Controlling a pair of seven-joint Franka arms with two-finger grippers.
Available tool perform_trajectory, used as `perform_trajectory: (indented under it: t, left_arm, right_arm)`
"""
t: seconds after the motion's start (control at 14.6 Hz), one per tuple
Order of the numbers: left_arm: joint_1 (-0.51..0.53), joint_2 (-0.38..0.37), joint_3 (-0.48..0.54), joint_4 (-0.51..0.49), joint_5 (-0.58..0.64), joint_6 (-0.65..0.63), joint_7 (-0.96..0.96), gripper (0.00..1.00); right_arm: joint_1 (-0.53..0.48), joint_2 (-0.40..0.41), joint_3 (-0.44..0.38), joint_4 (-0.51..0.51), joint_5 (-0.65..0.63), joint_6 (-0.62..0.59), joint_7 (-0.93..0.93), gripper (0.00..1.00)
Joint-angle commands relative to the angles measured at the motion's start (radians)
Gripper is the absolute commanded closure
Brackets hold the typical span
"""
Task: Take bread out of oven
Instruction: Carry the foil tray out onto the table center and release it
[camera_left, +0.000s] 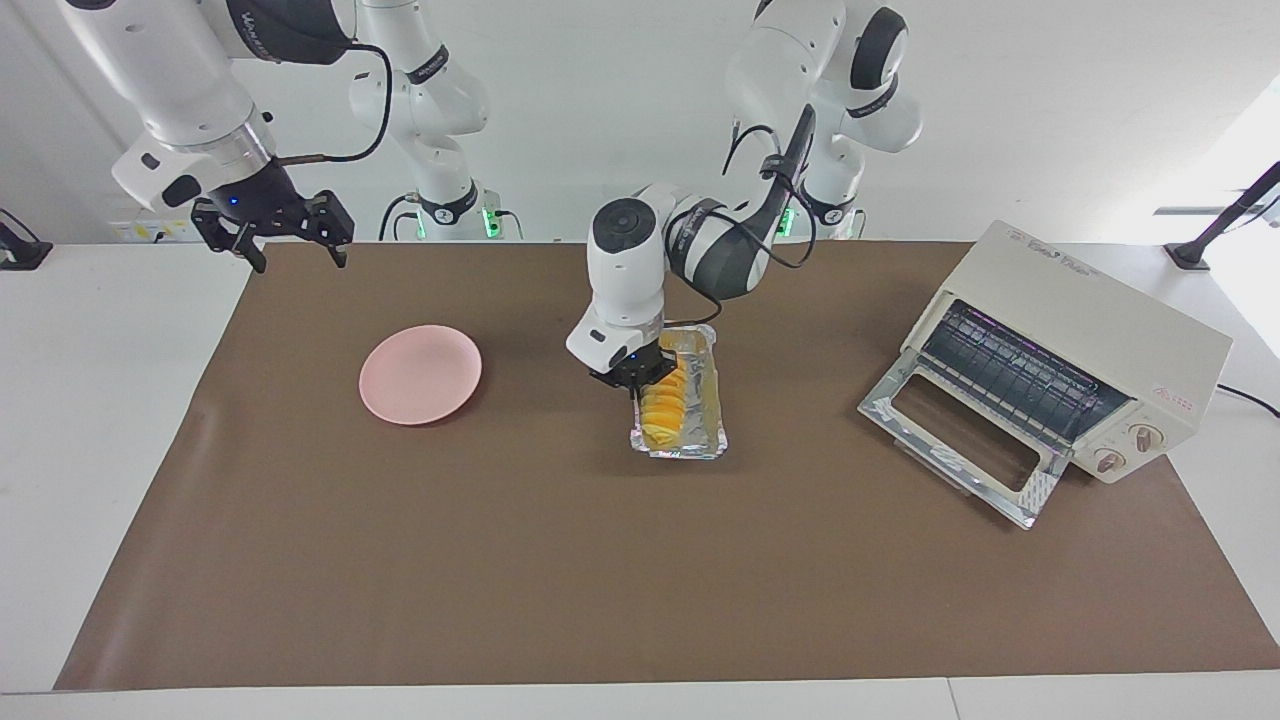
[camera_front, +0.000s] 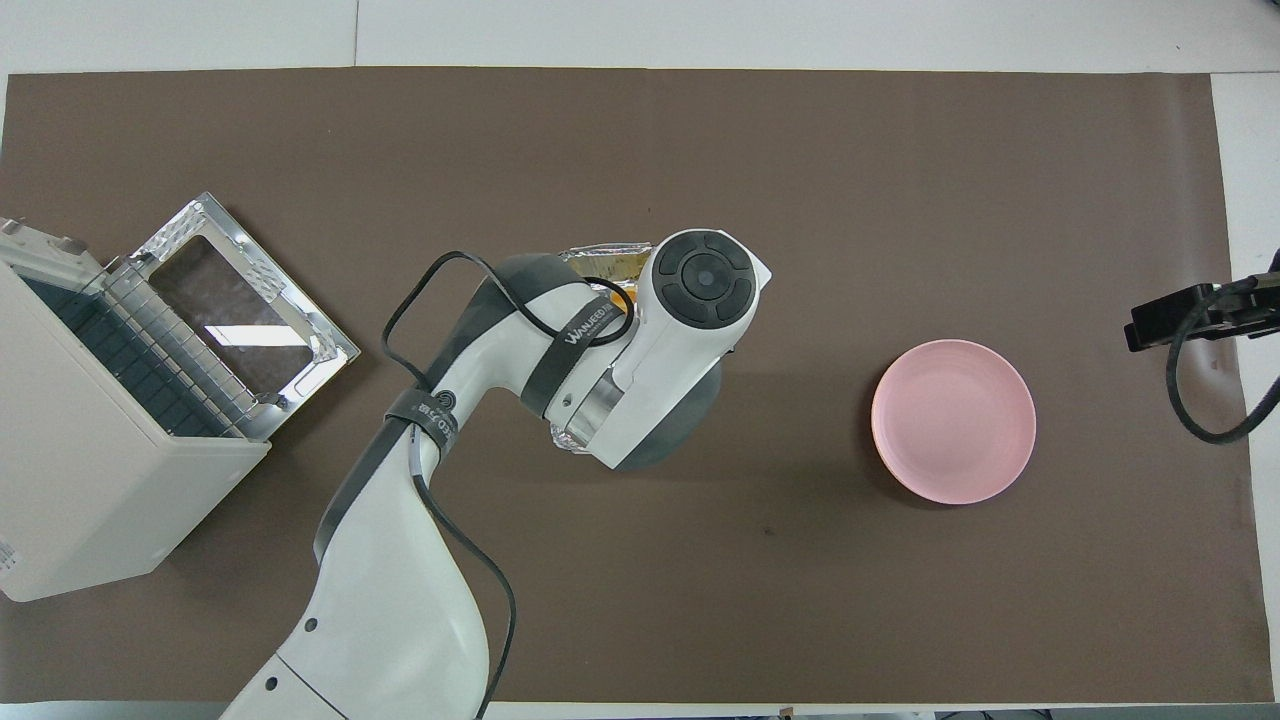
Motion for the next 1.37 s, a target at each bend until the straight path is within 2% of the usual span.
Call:
perform_trajectory:
  t: [0.0,0.21,0.62,0.69,0.75,0.96,1.03,1.1,1.17,1.3]
  left_arm:
    - [-0.028,0.034,0.016,0.047,-0.03,0.043,-0.05,1.0]
    - [-0.061,0.127,0.018,0.144,-0.03,0.036,-0.096,1.0]
    - [-0.084,0.144,0.016,0.17,-0.049,0.047,-0.113,1.0]
    - [-0.084,0.145,0.016,0.17,-0.059,0.051,-0.121,0.97]
    - [-0.082,0.146,0.018,0.173,-0.067,0.068,-0.13,0.76]
    - [-0.07,0.125,0.03,0.182,-0.088,0.05,-0.165,0.53]
    - [-0.062,0.091,0.034,0.183,-0.098,0.016,-0.165,0.39]
    - [-0.049,0.068,0.056,0.183,-0.098,-0.01,-0.164,0.01]
    - [-0.045,0.037,0.079,0.179,-0.098,-0.043,-0.162,0.0]
    - [0.022,-0.112,0.12,0.128,-0.09,-0.193,-0.138,0.0]
  right_arm:
    - [-0.01,-0.019,0.006,-0.019,-0.003,0.001,-0.024,0.0]
    - [-0.013,-0.019,0.006,-0.023,-0.002,0.0,-0.024,0.0]
    - [-0.012,-0.019,0.006,-0.024,-0.003,0.003,-0.024,0.0]
    - [-0.012,-0.019,0.006,-0.024,-0.002,0.003,-0.024,0.0]
    - [-0.013,-0.019,0.006,-0.024,-0.002,0.003,-0.024,0.0]
    - [-0.013,-0.019,0.006,-0.023,-0.002,0.004,-0.024,0.0]
    - [-0.013,-0.019,0.006,-0.024,-0.002,0.004,-0.024,0.0]
    - [-0.013,-0.019,0.006,-0.023,-0.002,0.006,-0.023,0.0]
    - [-0.01,-0.019,0.006,-0.024,-0.003,0.01,-0.02,0.0]
    - [-0.001,-0.018,0.011,-0.024,-0.003,0.017,-0.017,0.0]
